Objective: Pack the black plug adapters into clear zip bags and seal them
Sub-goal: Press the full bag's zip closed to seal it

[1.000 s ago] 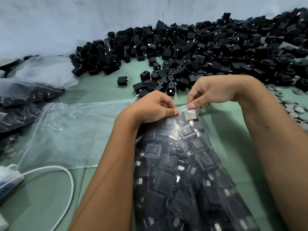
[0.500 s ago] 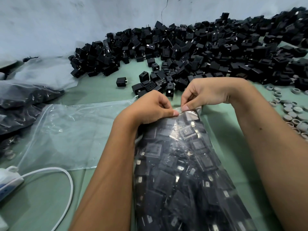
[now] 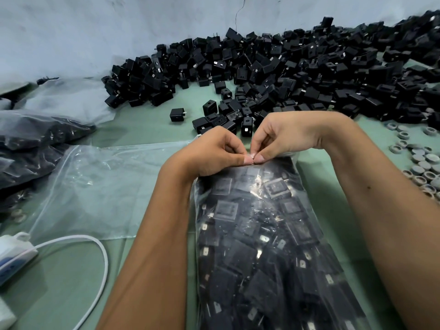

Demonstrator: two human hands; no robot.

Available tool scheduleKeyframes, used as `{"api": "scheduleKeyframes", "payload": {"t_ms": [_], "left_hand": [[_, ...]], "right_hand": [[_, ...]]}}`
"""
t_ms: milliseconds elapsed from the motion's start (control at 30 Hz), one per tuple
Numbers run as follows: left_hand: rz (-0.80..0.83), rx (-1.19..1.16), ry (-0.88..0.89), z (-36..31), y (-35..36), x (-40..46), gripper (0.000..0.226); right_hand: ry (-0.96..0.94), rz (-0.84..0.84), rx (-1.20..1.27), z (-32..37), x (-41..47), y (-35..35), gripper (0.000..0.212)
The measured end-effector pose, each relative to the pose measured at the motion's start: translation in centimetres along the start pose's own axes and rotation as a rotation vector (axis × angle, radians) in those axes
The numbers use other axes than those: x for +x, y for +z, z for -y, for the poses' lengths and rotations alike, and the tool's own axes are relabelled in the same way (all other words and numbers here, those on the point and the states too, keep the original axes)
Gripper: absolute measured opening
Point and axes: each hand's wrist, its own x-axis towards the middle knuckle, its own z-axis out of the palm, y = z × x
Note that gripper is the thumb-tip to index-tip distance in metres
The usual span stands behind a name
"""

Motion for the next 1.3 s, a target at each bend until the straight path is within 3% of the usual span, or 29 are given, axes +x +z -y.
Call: {"api": "scheduleKeyframes", "payload": {"t_ms": [133,1033,1300], "left_hand": [[0.024,-0.001,-0.074,0.9,-0.9,-0.4,0.012],[-0.041,-0.037,-0.023,1.6,-1.2,-0.8,0.01],[-0.031,-0.077,-0.1,2.3,-2.1,-1.6,0.009]], "right_hand": [[0.005,0.016,0.003,0.0,0.0,0.0,0.008],[-0.011,-0.02,0.017,1.3,1.1,1.4,0.008],[-0.027,-0.039,0.048,0.9,1.3,1.9,0.012]]}}
